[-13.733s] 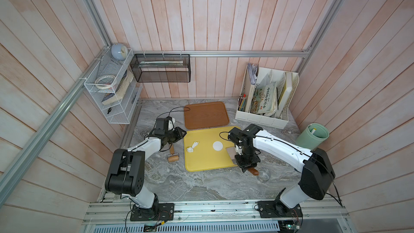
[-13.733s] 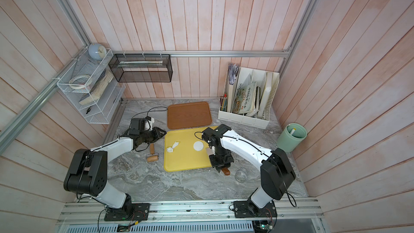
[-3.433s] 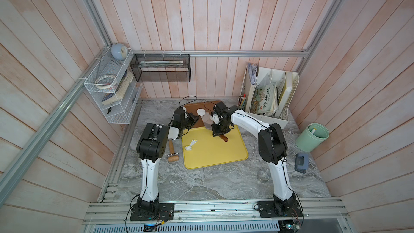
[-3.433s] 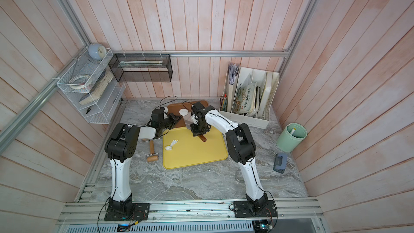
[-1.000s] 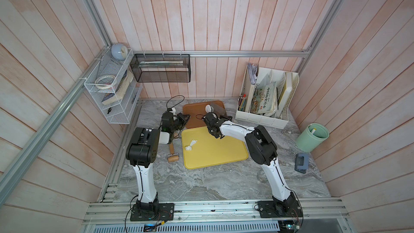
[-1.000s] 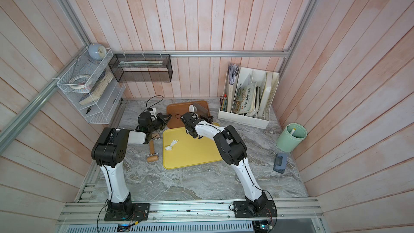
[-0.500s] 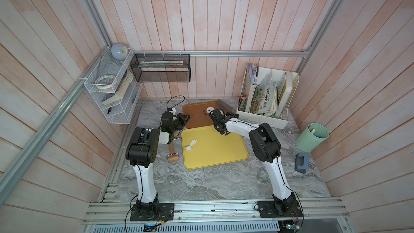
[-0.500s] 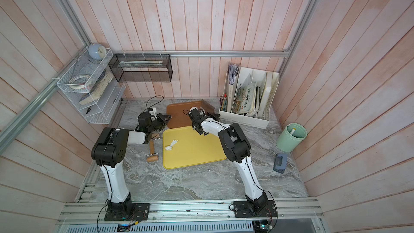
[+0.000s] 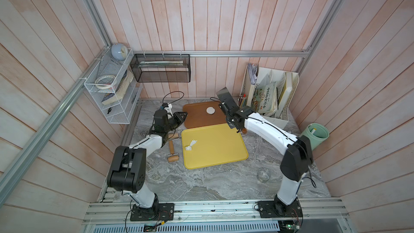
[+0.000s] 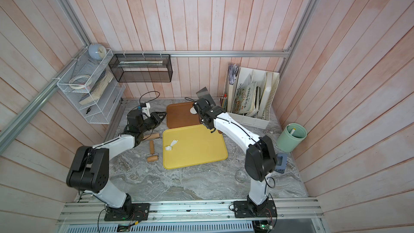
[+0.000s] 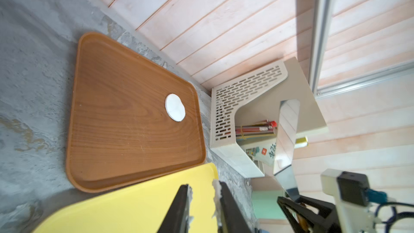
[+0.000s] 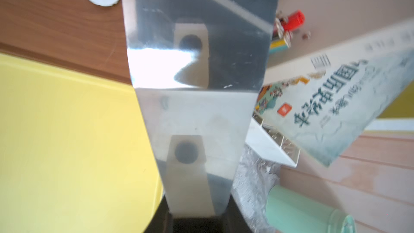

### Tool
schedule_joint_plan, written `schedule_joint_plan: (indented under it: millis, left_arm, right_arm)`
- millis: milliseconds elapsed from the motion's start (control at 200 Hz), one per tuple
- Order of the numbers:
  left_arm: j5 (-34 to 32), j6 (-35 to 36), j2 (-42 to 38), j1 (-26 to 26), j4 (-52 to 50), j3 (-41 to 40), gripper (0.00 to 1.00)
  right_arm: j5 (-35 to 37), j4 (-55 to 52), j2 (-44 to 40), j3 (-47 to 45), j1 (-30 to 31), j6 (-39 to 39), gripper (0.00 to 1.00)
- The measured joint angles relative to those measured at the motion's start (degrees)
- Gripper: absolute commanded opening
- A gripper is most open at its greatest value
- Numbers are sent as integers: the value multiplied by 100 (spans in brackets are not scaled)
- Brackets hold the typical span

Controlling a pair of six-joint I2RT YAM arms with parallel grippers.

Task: Roll out the dumpling wrappers from the dough
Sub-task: Place the dumpling wrapper on the plate, then place the spatula at the center of the board.

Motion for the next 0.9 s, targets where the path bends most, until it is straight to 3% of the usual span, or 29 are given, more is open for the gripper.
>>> schedule_joint_plan:
  millis: [130, 285, 300, 320, 335, 595, 760, 900]
  left_arm:
    - [-343, 660, -1060, -37, -881, -315, 54]
    - [-686, 1182, -2087, -79, -1722, -728, 69]
    - [-717, 1213, -2164, -79, -1777, -765, 76]
    - [-748, 1279, -2271, -79, -1873, -813, 96]
    - [-769, 1276, -2350, -79, -1926, -855, 100]
    - [-1043, 1661, -2892, -79, -2618, -1119, 100]
    - [-1128, 1768, -2907, -79, -2822, -1141, 100]
    - [-1189, 1834, -2907, -79, -2872, -1141, 100]
  right_arm:
    - [-761, -92, -1270, -1296, -129, 857, 0]
    - [-1331, -105, -2092, -2785, -505, 1499, 0]
    - [-1368, -85, -2149, -2907, -584, 1537, 0]
    - [-1427, -59, -2221, -3073, -682, 1565, 0]
    - [-1456, -46, -2267, -3174, -765, 1582, 0]
    - [-2175, 627, -2164, -3906, -2011, 1563, 0]
    - [-2199, 927, -1329, -3856, -2304, 1541, 0]
    - [-2234, 1147, -1134, -3856, -2446, 1526, 0]
